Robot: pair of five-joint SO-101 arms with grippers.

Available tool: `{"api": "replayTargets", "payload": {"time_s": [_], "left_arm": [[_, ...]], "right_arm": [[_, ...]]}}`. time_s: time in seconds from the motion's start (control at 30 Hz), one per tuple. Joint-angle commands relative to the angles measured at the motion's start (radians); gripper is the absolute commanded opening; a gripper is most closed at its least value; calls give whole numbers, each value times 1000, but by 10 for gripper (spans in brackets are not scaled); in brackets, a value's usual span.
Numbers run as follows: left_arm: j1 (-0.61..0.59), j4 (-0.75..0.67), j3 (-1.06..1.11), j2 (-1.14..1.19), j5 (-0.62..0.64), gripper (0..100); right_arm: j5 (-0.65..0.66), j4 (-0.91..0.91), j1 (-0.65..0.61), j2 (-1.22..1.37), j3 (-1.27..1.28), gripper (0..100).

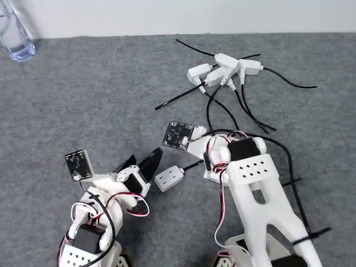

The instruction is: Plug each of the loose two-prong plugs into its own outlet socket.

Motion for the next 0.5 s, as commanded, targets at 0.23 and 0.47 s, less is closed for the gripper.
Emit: {"api": "replayTargets", "payload": {"time_s": [0.23, 0.47], "left_arm": [[77, -86, -7, -5, 49, 268], [153, -34, -7, -5, 48, 268]], "right_arm": [[-118, 67, -188, -36, -175, 8], [-153, 70, -200, -22, -301, 8]]}}
